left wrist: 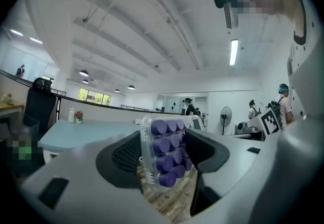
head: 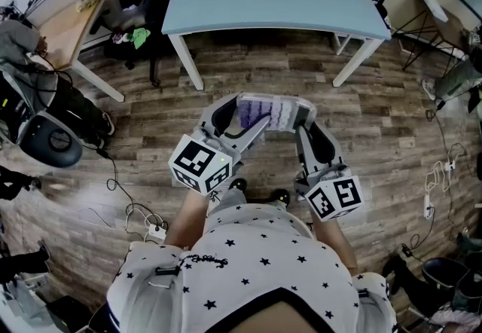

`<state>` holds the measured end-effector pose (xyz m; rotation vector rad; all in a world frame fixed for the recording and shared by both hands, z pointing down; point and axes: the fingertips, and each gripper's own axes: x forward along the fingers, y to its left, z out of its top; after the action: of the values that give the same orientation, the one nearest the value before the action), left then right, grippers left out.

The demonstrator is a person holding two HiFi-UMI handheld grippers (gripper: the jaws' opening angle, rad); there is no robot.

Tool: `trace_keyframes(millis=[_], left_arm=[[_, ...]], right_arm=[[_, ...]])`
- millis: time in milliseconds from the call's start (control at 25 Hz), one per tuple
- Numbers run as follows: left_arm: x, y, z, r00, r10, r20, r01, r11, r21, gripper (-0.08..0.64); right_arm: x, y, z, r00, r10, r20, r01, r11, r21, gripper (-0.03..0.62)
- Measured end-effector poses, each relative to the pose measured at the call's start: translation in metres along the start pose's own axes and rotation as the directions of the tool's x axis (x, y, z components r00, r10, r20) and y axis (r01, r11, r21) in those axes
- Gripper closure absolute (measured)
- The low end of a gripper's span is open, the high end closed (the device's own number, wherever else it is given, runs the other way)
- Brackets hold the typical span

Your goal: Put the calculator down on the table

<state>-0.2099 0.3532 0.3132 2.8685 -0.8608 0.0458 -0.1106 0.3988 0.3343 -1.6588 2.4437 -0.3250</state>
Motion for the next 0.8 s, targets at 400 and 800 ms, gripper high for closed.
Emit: trace_keyframes(millis=[400,800], left_arm=[[0.015,-0.022,-0.001,1.0,0.008,-0.004,-0.008,1.0,0.017,0.275],[0.055,-0.069,-0.009,1.0,0.002,-0.015,-0.002,1.0,0.013,0.275]], right_arm=[[-0.018,-0.019,0.004,1.0,0.008,0.005,-0.008,1.0,0.017,0.515],[-0.057,-0.066,0.015,1.0,0.001,-0.006,-0.001,1.0,0.019,0.515]])
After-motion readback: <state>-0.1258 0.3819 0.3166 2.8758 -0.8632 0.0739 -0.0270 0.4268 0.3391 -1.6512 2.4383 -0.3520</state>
